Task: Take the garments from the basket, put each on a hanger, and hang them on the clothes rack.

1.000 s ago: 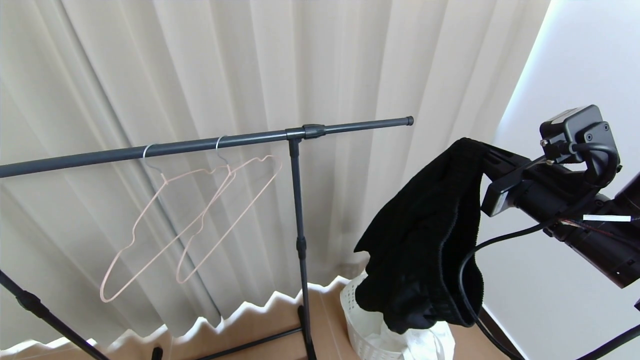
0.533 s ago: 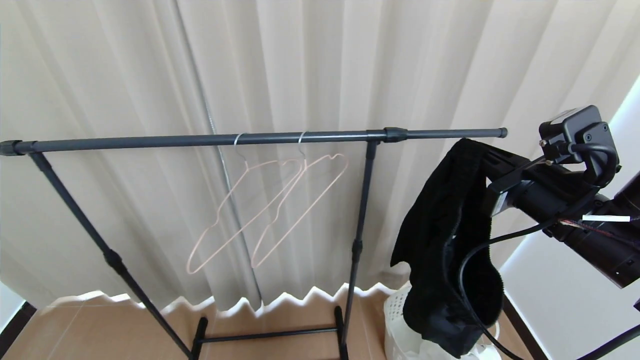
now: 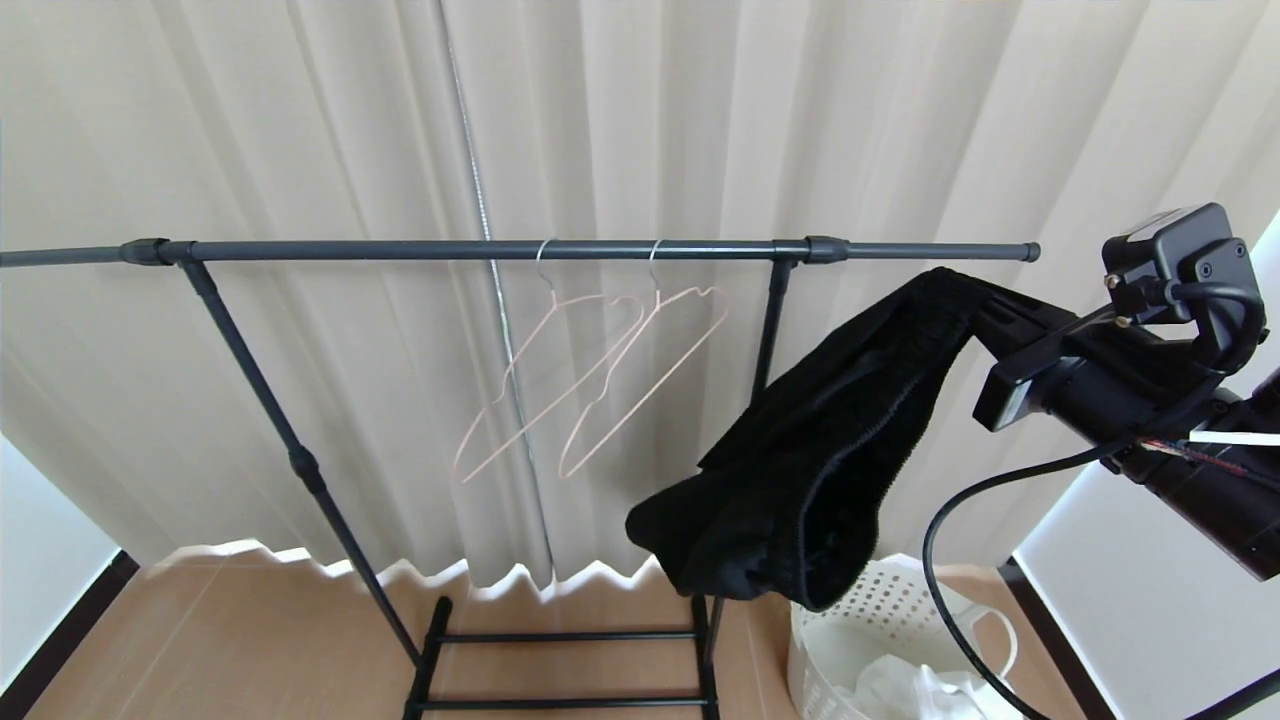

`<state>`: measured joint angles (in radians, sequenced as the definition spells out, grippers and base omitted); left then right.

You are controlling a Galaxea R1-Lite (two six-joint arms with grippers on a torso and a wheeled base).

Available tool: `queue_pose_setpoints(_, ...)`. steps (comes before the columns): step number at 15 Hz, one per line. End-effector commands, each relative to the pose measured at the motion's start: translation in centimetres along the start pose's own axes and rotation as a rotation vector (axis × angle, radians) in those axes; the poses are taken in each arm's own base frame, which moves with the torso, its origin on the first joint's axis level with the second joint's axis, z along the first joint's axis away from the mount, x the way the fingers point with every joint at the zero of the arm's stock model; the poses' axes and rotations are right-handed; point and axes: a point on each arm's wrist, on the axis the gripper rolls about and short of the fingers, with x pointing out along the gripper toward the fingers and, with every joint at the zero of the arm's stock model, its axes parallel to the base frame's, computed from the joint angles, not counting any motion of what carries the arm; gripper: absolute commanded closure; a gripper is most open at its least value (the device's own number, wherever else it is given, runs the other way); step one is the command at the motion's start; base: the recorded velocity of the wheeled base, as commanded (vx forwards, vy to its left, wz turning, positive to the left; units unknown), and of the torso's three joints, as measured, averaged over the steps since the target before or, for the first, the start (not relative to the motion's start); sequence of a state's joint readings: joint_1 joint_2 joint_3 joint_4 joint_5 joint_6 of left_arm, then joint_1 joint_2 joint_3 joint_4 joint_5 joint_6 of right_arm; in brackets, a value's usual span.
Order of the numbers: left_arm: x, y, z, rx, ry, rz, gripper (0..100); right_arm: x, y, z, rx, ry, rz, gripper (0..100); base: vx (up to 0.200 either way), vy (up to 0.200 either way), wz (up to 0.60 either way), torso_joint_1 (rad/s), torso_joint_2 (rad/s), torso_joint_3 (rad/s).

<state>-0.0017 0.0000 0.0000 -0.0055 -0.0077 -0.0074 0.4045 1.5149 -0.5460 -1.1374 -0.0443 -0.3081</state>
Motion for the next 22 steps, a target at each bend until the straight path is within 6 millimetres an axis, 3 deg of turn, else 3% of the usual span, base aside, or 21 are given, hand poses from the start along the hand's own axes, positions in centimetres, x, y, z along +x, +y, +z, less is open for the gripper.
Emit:
queue_pose_setpoints(1,0.0,0.0,0.0,0.001,-0.001,-0.001,0,0.0,0.0,0.0,0.0,0.001,0.001,100,0.0,0.2,0.0,0.002,0.0,-0.002)
queue_pose_setpoints(5,0.0,0.0,0.0,0.001,-0.001,0.0,0,0.0,0.0,-0.1,0.0,0.002,0.003,100,0.0,0.2,0.0,-0.001,0.0,0.002)
queue_pose_setpoints(13,0.0,0.0,-0.1,0.017,0.007,0.009,0,-0.3,0.2,-0.8,-0.066,0.037,-0.003,100,0.0,0.0,0.0,0.0,0.0,0.0)
queue_pose_setpoints(15,-0.1,0.0,3.8,0.009,0.033,-0.007,0,-0.1,0.8,-0.6,-0.067,0.085,-0.094,100,0.0,0.0,0.0,0.0,0.0,0.0)
queue_pose_setpoints(17,2.1,-0.3,9.1,-0.158,0.136,-0.104,0,0.2,1.9,-0.3,-0.03,0.153,-0.045,100,0.0,0.0,0.0,0.0,0.0,0.0)
queue_pose_setpoints(20,9.0,-1.3,14.4,-0.199,0.324,-0.289,0,0.6,3.1,2.8,0.192,0.319,0.052,100,0.0,0.0,0.0,0.0,0.0,0.0)
queue_pose_setpoints(22,13.0,-4.8,16.9,-0.341,0.427,-0.47,0,1.3,3.3,5.3,0.338,0.411,0.062,100,0.0,0.0,0.0,0.0,0.0,0.0)
